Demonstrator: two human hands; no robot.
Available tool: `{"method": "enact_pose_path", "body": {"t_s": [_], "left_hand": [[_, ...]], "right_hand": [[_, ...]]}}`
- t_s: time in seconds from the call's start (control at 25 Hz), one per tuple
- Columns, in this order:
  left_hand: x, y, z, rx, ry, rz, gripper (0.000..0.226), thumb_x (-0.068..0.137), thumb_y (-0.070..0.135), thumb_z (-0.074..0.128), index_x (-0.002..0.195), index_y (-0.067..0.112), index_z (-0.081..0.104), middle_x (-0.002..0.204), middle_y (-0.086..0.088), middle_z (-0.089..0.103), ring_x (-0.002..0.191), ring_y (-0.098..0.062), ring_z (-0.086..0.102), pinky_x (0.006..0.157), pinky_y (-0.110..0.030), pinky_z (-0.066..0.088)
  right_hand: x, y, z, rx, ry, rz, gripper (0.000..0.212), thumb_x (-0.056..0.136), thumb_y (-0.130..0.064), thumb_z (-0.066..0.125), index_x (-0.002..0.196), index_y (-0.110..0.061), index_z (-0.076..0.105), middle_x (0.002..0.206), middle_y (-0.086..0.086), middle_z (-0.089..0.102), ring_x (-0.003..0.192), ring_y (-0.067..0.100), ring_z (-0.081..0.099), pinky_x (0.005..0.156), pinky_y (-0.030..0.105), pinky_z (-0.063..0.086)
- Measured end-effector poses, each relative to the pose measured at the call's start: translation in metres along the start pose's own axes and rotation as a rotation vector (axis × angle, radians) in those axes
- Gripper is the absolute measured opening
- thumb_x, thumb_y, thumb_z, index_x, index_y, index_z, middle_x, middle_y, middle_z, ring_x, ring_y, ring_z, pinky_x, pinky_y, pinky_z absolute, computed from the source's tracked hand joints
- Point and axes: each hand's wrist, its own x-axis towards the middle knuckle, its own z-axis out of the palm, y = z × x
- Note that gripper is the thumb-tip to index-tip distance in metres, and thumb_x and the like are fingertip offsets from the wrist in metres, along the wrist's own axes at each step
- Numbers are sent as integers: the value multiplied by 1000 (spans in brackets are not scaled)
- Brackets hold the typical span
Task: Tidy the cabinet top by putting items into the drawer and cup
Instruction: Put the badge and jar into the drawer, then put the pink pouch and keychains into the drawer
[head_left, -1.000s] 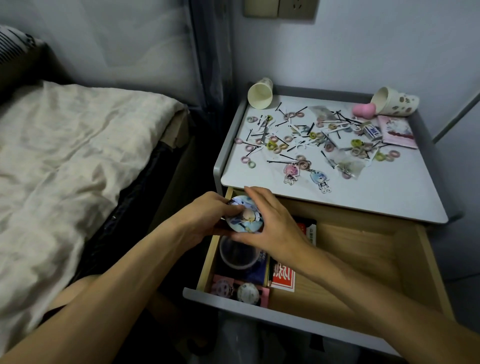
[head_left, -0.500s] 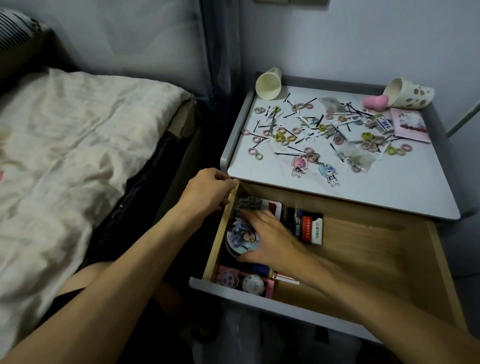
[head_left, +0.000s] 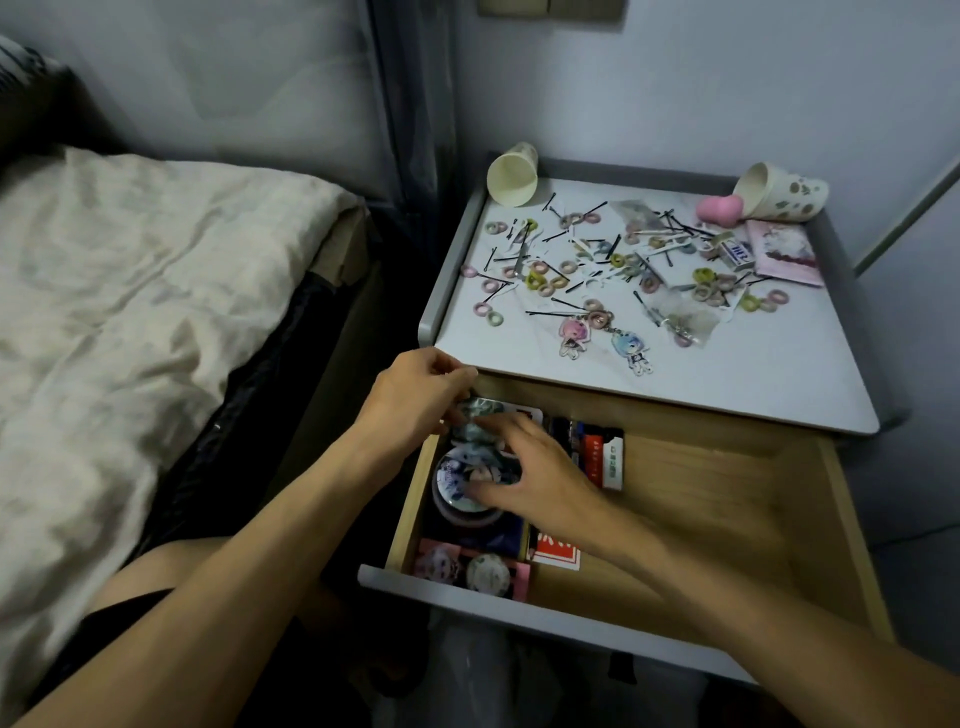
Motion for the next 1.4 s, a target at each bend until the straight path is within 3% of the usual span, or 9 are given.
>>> {"method": "enact_pose_path", "body": {"t_s": [0.2,0.32,0.56,0.76,0.88,1.04,1.16,1.32,1.4], "left_hand": [[2,36,7,-102,-70,37,16,95,25,61,101,12,66,95,-10,72,78,-23,71,73,-38,57],[12,78,22,-172,-112,108,19,97,22,59,107,7,65,98,-10,72,81,-27,71,70,-32,54],[57,136,81,-111,-221,231,6,95,20,61,96,17,66,96,-5,73,89,-24,71,76,-36,55],[113,162,136,-24,-193,340,7,90,17,62,92,23,67,92,-3,72,79,-20,64,71,-34,50],[157,179,169,45,-91,452,20,87,15,60,101,26,70,103,4,73,89,-15,67,76,-31,53],[203,201,212,177,-53,541,35,91,16,61,125,24,63,126,2,65,107,-12,63,83,-25,52],[234,213,242,353,-92,586,42,94,24,63,135,24,55,133,-2,61,101,-15,62,70,-19,48],[266,213,264,541,-154,608,34,96,23,53,128,32,60,115,-6,69,91,-24,68,75,-40,59],[274,210,268,606,-142,638,31,95,23,53,122,31,63,108,-5,71,87,-25,69,73,-43,59]], "right_hand": [[-2,-2,-74,78,362,87,31,88,-17,68,119,-20,63,109,-5,61,98,6,59,83,17,48],[-1,9,-140,-38,506,116,29,88,-11,66,117,-16,65,111,-1,62,92,7,60,76,14,47],[25,64,-269,-379,641,326,47,85,-33,62,129,-20,54,131,7,54,115,29,56,92,37,48],[47,117,-316,-518,536,352,34,94,-9,52,128,-7,56,136,13,52,120,29,51,85,21,35],[57,143,-319,-599,441,360,39,99,-18,48,135,-6,49,140,17,46,126,31,43,101,31,38],[57,159,-314,-613,450,362,34,98,-28,50,124,-8,60,122,14,51,110,29,51,93,41,47],[64,158,-312,-484,579,403,46,94,-34,59,131,-7,53,132,15,39,115,29,48,97,39,47],[81,157,-315,-486,620,487,72,79,-40,76,136,-10,43,134,19,37,122,34,42,96,37,42],[87,159,-321,-377,640,519,85,66,-37,86,134,-12,43,132,17,40,122,33,42,96,38,44]]}}
